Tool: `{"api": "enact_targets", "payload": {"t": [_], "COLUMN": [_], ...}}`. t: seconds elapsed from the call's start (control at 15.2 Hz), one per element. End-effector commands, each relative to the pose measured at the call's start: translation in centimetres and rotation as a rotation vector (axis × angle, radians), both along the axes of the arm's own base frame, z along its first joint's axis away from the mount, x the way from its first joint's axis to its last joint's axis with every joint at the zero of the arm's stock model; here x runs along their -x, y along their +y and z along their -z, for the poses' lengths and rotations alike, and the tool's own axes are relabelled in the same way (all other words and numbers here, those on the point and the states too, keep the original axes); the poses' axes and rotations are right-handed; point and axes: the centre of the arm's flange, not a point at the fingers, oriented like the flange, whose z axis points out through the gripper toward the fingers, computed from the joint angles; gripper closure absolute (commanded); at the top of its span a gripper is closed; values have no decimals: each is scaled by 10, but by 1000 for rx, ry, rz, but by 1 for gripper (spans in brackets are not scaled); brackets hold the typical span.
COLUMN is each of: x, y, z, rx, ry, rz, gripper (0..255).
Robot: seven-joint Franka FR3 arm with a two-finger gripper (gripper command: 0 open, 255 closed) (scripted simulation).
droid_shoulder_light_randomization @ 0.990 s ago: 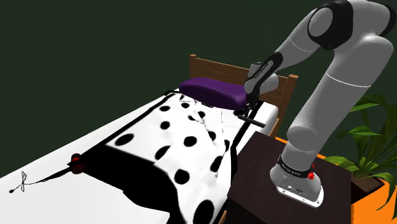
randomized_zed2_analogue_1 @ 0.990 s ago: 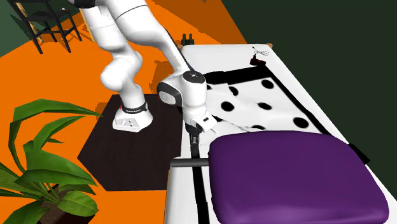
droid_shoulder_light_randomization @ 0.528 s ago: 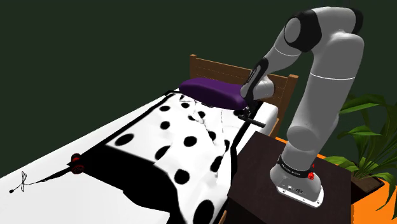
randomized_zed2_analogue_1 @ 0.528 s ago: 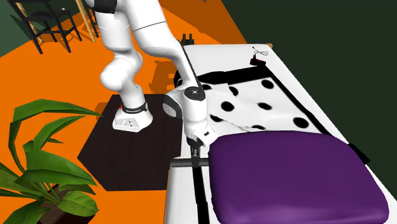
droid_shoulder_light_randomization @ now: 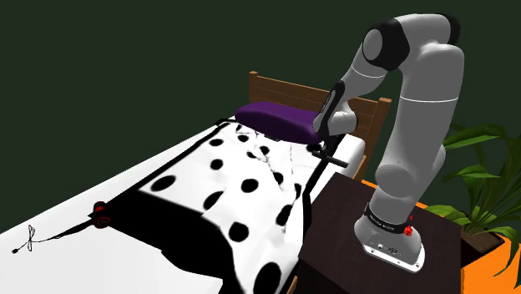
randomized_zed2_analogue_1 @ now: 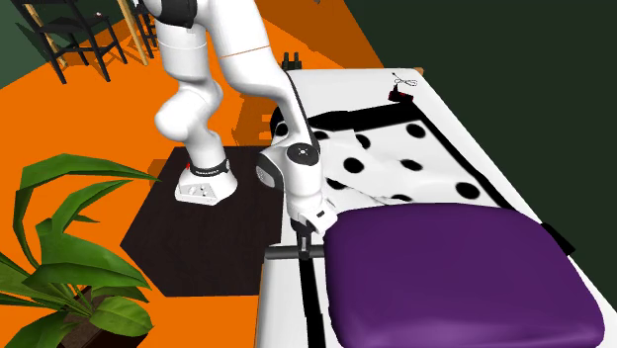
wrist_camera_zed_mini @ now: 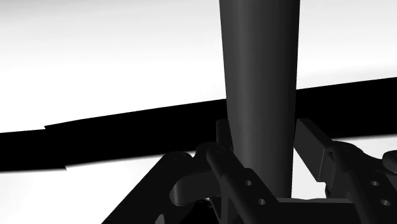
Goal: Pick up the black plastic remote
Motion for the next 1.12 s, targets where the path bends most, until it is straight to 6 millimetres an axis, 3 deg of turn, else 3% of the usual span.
{"api": "enact_targets", "payload": {"t": [0.0, 0.4, 1.06], "x": [1, 0, 0], "y": [-1, -1, -1], "z": [2, 1, -52], "rx": [3, 3, 3], "ry": [1, 1, 1], "rz": [2, 2, 2], "gripper": [255, 255, 255]}}
